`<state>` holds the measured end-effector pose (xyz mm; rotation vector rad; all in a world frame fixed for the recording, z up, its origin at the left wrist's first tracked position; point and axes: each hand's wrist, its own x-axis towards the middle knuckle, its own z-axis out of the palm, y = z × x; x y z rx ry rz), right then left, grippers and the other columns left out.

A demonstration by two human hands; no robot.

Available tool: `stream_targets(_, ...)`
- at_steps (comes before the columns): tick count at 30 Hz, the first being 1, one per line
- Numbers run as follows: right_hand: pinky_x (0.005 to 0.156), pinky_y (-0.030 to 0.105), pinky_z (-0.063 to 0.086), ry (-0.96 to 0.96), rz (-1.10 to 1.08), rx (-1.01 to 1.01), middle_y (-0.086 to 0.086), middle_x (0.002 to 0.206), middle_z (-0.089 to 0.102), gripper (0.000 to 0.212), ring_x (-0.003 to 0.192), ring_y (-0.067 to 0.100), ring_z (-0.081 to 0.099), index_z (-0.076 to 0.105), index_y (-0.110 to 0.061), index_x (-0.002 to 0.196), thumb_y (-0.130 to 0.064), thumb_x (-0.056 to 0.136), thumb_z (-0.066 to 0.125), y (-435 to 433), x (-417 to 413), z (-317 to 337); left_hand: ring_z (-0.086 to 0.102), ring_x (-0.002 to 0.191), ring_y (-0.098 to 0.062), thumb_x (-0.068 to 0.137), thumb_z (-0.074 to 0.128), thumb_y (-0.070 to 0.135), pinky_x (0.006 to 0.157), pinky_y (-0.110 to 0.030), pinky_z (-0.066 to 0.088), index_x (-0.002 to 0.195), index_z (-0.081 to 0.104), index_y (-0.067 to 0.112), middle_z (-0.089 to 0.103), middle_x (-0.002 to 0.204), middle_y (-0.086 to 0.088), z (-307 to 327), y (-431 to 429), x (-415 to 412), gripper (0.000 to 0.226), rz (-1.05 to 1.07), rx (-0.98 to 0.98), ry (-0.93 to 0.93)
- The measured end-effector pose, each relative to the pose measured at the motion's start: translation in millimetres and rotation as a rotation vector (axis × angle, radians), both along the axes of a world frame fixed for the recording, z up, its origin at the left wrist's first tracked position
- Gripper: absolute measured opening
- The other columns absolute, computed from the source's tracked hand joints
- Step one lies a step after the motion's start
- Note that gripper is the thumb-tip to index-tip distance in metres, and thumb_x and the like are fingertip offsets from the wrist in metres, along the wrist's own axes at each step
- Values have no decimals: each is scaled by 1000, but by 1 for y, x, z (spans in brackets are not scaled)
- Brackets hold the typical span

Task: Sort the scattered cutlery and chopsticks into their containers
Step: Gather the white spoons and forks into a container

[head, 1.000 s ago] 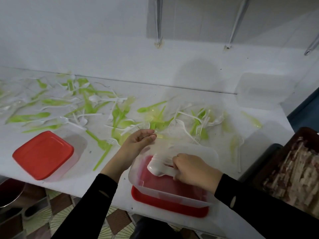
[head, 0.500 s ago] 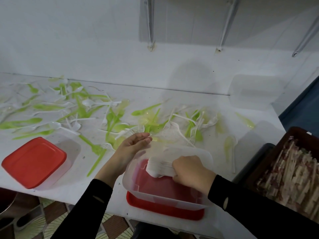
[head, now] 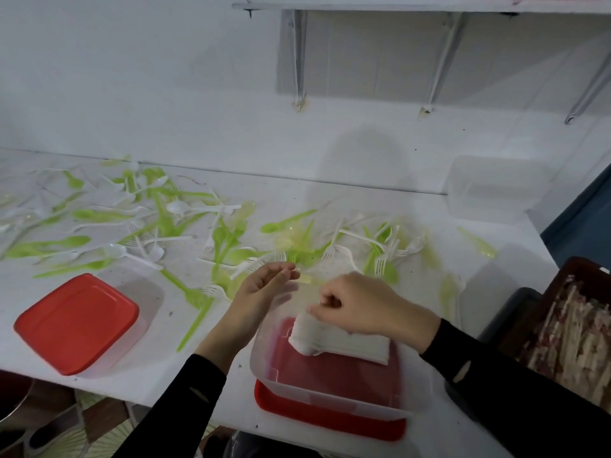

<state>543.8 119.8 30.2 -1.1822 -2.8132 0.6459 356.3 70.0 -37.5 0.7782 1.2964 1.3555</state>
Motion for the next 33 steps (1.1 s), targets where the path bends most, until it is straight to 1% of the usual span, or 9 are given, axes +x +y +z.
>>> stream_targets(4, 62, 26, 46, 191, -59, -24, -9, 50, 54, 42, 50, 4, 63, 48, -17, 64, -49, 91, 56, 26, -36, 18, 67, 91, -16, 99, 54, 17, 83, -28, 52, 105, 67, 17, 73, 96, 0, 6, 6, -28, 14, 75, 51, 58)
stream_targets(11, 67, 29, 52, 185, -40, -149, -11, 51, 60, 40, 48, 6, 64, 51, -17, 66, -45, 92, 58, 57, -135, -3, 67, 79, -7, 101, 49, 10, 74, -21, 53, 103, 65, 14, 73, 87, 6, 27, 9, -149, 16, 204, 66, 182)
stream_targets(19, 66, 28, 51, 55, -80, -279, -5, 70, 69, 34, 63, 12, 70, 57, -21, 70, -46, 93, 55, 80, -258, -40, 66, 85, -17, 96, 57, 6, 67, -18, 55, 103, 66, 14, 70, 99, -6, 26, 2, -307, 13, 184, -118, 390)
stream_targets(22, 73, 33, 54, -28, -64, -311, -2, 82, 71, 35, 76, 19, 69, 62, -15, 78, -46, 93, 54, 81, -295, -53, 63, 74, -11, 92, 65, 11, 63, -21, 50, 97, 67, 20, 71, 86, 0, 20, 3, -345, 11, 134, -165, 589)
stream_targets(24, 69, 32, 49, -66, -62, -275, -1, 82, 68, 33, 78, 22, 64, 60, -16, 75, -42, 94, 54, 80, -317, -63, 62, 64, -8, 90, 69, 23, 62, -24, 48, 92, 68, 19, 73, 72, 1, 15, 7, -364, 5, 70, -217, 712)
stream_targets(25, 67, 32, 46, -72, -63, -249, 0, 83, 66, 29, 80, 22, 63, 61, -17, 78, -39, 95, 53, 79, -330, -68, 61, 60, -8, 90, 69, 28, 59, -23, 47, 89, 69, 18, 73, 68, 2, 11, 10, -375, 11, 55, -254, 774)
stream_targets(27, 72, 32, 47, -95, -40, -179, 0, 101, 63, 20, 91, 21, 64, 67, -21, 104, -26, 97, 49, 74, -350, -76, 61, 61, -10, 92, 66, 33, 58, -25, 46, 90, 69, 15, 73, 66, 6, 0, 17, -393, 18, 81, -324, 847)
stream_targets(30, 74, 34, 45, -182, 148, 30, 2, 126, 45, 62, 111, 24, 51, 47, -32, 139, 4, 89, 45, 67, -371, -85, 63, 79, -17, 92, 65, 31, 66, -27, 45, 98, 61, 13, 68, 87, 5, -21, 22, -411, 19, 66, -389, 990)
stream_targets(33, 82, 36, 45, -229, 305, 232, 8, 140, 37, 69, 118, 29, 44, 44, -31, 143, 10, 87, 44, 60, -392, -95, 56, 85, -18, 86, 68, 45, 72, -31, 42, 101, 46, 19, 53, 96, 4, -41, 22, -421, 38, 0, -508, 1091)
